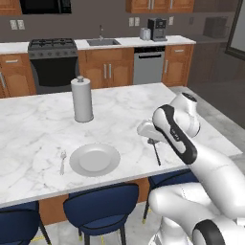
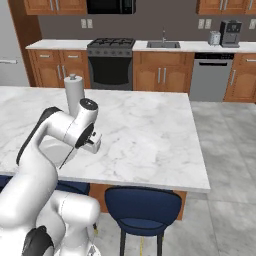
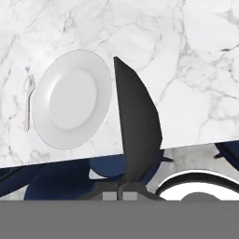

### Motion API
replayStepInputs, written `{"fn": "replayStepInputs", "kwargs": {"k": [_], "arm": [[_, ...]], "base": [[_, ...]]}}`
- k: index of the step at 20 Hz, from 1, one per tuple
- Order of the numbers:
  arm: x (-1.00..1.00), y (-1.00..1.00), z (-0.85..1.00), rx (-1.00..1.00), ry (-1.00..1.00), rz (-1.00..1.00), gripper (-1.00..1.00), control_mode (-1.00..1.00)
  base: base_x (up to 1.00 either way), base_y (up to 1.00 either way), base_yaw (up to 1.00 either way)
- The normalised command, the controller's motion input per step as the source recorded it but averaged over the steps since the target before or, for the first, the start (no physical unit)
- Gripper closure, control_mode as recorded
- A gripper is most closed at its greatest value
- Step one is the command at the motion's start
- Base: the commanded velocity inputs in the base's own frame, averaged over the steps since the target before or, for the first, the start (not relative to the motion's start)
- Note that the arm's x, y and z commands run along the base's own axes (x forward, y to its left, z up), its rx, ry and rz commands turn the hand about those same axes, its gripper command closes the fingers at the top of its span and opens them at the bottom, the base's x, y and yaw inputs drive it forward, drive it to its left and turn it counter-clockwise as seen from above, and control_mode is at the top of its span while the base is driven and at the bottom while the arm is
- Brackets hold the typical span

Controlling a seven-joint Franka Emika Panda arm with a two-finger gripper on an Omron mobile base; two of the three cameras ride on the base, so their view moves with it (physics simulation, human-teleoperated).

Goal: Take the fork and place it on the left side of the plate. Then take the spoon and place it on the right side of the plate. Make sure they're directly next to the plate.

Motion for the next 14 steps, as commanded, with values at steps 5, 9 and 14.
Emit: {"fn": "replayStepInputs", "kwargs": {"k": [5,9,14], "arm": [[0.29,0.02,-0.27,0.04,0.00,0.00,1.00,-1.00],[0.41,0.14,-0.29,0.00,0.00,0.00,1.00,-1.00],[0.44,0.26,-0.32,0.00,0.03,0.01,1.00,-1.00]], "base": [[0.00,0.00,0.00],[0.00,0.00,0.00],[0.00,0.00,0.00]]}}
